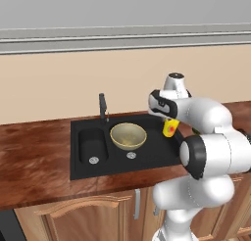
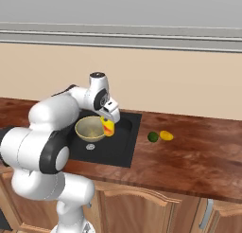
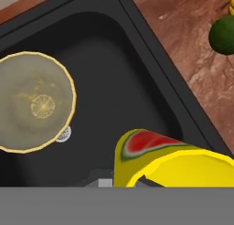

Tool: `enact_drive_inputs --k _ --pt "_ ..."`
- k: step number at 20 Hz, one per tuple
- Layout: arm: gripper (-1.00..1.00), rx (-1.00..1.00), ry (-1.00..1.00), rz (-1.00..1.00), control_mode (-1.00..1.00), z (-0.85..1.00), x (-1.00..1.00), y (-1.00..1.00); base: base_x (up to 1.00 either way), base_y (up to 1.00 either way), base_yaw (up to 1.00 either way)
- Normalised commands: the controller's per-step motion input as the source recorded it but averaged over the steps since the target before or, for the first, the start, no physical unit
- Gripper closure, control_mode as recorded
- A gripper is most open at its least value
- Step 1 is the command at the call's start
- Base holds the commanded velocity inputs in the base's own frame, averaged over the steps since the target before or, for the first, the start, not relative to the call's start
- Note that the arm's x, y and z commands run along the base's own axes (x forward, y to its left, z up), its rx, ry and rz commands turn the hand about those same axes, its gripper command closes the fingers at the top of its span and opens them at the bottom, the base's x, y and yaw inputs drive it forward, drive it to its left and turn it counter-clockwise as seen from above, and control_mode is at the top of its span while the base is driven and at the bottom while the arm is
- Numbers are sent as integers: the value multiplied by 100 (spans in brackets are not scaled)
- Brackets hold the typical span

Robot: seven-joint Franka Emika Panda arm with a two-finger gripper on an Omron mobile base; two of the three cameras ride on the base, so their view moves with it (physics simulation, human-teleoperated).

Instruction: Remove the lime and mango from the sink. Then move the bowl and cup from the counter to the sink for washing.

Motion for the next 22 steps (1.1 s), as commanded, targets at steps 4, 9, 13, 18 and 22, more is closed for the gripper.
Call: enact_drive_inputs --k 4,9,13,18,22 --pt "100 0 0 -1 -100 -13 16 0 0 0 0" --pt "100 0 0 -1 -100 -13 15 0 0 0 0" --pt "100 0 0 -1 -100 -14 12 3 0 0 0" --pt "100 0 0 -2 -100 -13 9 1 0 0 0" --pt "100 0 0 -1 -100 -13 6 0 0 0 0"
